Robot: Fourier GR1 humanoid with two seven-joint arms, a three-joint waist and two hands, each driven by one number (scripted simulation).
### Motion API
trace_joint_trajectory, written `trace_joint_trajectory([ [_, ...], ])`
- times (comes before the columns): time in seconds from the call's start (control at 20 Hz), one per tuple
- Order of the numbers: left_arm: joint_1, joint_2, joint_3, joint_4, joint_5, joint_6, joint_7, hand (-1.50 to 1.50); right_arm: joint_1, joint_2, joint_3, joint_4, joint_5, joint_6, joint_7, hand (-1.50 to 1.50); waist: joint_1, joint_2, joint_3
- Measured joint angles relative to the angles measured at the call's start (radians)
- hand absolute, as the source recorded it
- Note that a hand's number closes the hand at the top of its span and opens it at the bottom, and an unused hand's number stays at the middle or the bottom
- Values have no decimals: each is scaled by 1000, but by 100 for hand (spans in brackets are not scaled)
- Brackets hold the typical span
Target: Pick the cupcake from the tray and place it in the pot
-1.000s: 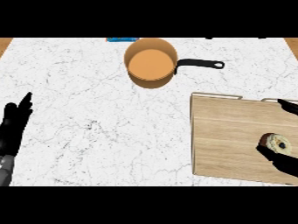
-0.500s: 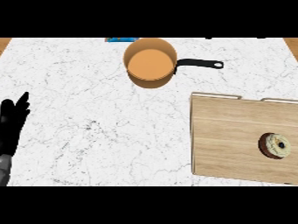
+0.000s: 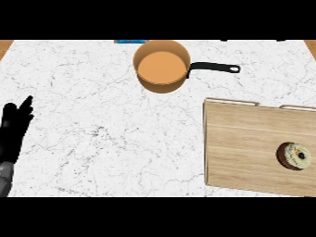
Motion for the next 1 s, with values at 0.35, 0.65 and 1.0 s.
trace_joint_trajectory([
  [0.35,-22,-23,30,32,-25,-21,-11,0,-54,33,29,-34,-8,148,173,-150,1,0,2],
  [0.65,-11,-36,58,4,-43,-51,8,0,-115,127,79,77,110,185,150,-150,4,0,3],
  [1.0,-11,-68,89,3,-79,-76,9,0,-181,229,134,194,257,209,104,-150,4,0,3],
])
